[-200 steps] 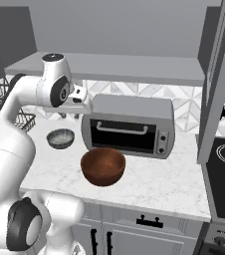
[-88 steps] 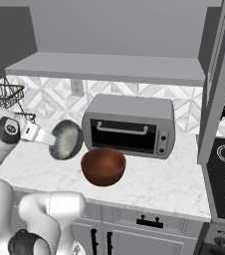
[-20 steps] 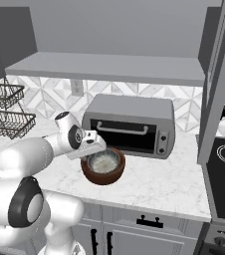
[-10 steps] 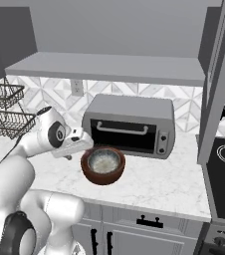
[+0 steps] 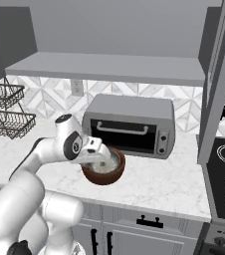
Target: Pick up the bowls on the counter and stack them on top of one another in the open cabinet. Place the smaller bowl on top of the larger bowl.
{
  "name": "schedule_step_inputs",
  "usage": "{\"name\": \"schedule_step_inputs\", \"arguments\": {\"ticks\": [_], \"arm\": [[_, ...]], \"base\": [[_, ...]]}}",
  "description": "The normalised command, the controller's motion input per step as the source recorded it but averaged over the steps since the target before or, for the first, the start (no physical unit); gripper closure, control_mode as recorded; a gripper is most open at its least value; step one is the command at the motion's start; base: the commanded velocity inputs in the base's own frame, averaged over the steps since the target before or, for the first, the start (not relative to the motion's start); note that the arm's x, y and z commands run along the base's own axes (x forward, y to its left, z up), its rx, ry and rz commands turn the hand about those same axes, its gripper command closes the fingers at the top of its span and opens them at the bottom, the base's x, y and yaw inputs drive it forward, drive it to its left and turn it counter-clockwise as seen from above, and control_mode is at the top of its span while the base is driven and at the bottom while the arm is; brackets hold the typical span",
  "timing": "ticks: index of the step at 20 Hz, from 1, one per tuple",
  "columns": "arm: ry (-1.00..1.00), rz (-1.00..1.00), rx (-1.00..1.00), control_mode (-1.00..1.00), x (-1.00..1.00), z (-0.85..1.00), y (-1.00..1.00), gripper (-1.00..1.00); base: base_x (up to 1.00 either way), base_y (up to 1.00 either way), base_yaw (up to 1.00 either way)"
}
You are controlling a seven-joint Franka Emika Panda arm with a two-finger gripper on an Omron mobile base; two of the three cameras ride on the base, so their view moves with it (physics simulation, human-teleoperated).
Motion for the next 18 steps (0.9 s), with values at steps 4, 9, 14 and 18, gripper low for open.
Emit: {"name": "schedule_step_inputs", "arguments": {"ticks": [4,9,14,18], "arm": [[0.01,-0.15,0.19,-1.0,-0.12,0.04,-0.9,-1.0],[0.06,-0.06,0.17,-1.0,0.06,0.0,-0.48,-1.0],[0.07,-0.04,0.14,-1.0,0.21,0.0,-0.3,-1.0],[0.0,-0.05,0.12,-1.0,0.2,0.02,0.01,-1.0]], "base": [[0.0,0.0,0.0],[0.0,0.0,0.0],[0.0,0.0,0.0],[0.0,0.0,0.0]]}}
